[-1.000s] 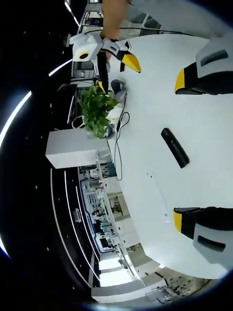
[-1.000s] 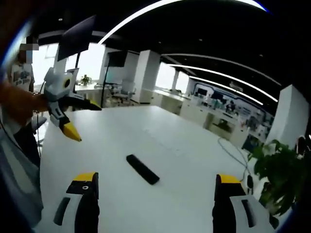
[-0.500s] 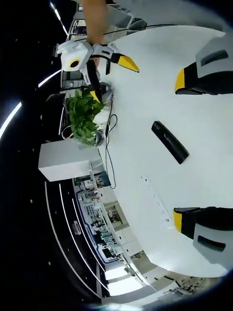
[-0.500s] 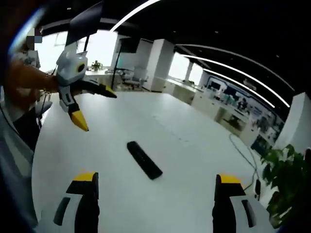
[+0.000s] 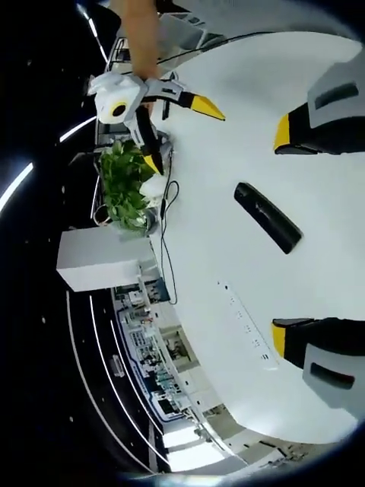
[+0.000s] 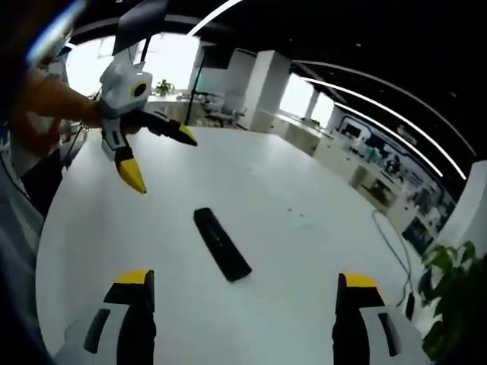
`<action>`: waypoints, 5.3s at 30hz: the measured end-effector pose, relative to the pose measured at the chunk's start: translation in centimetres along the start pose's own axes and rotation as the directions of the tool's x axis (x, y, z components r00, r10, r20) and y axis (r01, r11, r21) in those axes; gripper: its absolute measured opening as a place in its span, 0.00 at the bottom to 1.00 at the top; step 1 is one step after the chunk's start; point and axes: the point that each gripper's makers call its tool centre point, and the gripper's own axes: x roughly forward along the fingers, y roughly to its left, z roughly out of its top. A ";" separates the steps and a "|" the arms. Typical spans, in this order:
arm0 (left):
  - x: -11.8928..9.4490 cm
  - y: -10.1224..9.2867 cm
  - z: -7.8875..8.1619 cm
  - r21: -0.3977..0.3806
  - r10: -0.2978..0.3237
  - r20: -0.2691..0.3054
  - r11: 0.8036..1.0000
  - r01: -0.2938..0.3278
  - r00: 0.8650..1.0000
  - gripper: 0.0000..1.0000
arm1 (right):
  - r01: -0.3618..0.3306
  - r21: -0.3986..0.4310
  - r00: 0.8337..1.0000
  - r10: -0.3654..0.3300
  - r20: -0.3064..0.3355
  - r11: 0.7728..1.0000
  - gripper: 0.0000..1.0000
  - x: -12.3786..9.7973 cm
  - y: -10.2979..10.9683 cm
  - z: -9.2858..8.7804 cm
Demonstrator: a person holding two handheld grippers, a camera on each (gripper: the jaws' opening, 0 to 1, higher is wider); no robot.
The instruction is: Press the specified remote control buttons in sequence, fully releasing each button before pressing the next.
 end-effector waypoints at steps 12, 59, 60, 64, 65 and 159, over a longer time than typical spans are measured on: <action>3.2 0.8 -1.8 0.016 -0.095 -0.045 0.995 0.096 0.994 0.94 | -0.042 -0.018 0.998 0.041 -0.047 0.999 0.97 2.7 -1.3 -1.4; 9.0 0.5 -5.8 0.100 -0.386 -0.227 0.904 0.415 0.894 0.46 | -0.424 -0.165 0.895 0.384 -0.229 0.890 0.47 10.5 0.9 -4.2; 9.0 0.6 -5.9 0.103 -0.385 -0.235 0.903 0.417 0.892 0.43 | -0.426 -0.165 0.894 0.386 -0.229 0.889 0.45 10.6 0.9 -4.2; 9.1 0.6 -6.2 0.106 -0.389 -0.253 0.899 0.425 0.886 0.41 | -0.437 -0.162 0.887 0.393 -0.243 0.885 0.41 10.7 1.2 -4.4; 9.1 0.5 -6.3 0.106 -0.390 -0.260 0.898 0.428 0.883 0.41 | -0.447 -0.131 0.879 0.407 -0.249 0.885 0.40 10.4 1.4 -4.7; -3.3 -14.6 -10.1 0.146 -0.398 -0.342 0.872 0.467 0.851 0.25 | -0.511 -0.131 0.840 0.460 -0.289 0.850 0.20 -0.5 17.3 -7.1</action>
